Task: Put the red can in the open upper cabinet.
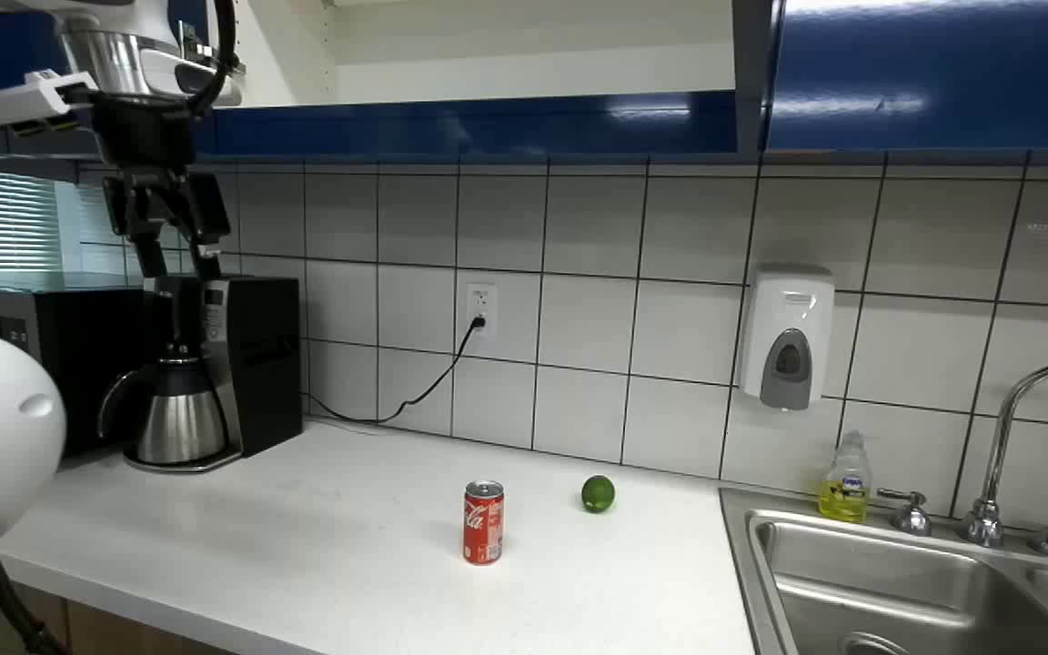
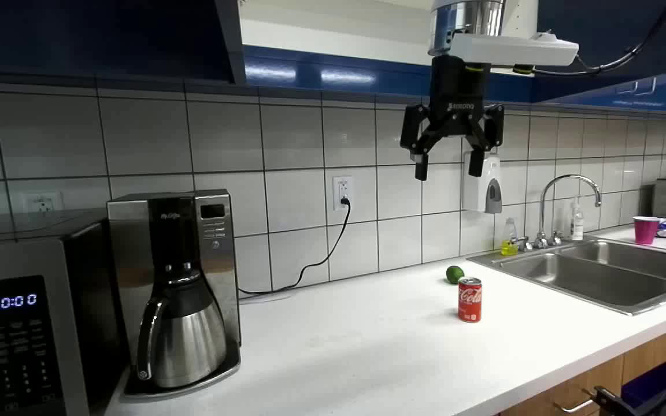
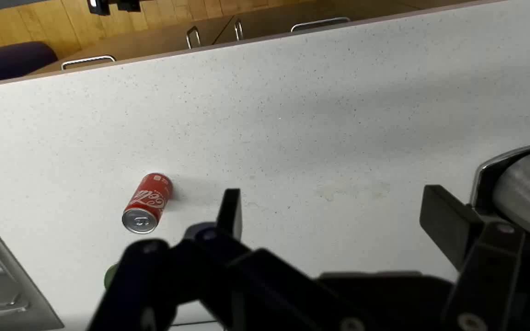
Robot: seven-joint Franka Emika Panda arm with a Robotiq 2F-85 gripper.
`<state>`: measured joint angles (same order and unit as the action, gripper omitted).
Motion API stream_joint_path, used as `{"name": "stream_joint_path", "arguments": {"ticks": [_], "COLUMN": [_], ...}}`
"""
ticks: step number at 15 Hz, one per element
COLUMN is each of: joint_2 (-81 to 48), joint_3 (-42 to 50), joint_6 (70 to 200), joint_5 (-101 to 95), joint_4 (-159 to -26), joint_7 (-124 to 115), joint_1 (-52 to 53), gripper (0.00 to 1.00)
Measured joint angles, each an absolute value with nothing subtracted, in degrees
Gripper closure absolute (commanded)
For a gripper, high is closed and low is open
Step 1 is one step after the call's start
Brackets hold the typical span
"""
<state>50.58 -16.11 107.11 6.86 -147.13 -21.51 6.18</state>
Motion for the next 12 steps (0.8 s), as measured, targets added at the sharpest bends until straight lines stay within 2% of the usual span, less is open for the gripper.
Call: {"name": "stream_joint_path", "arguments": {"ticks": [12], "joint_2": [49.65], "joint_3": [-16.03], "joint_6": [108.40], "joint_5": [6.59], "joint_4": [-147.58], "joint_7": [-21.51], "joint_1": [5.73], "gripper": [0.00]}}
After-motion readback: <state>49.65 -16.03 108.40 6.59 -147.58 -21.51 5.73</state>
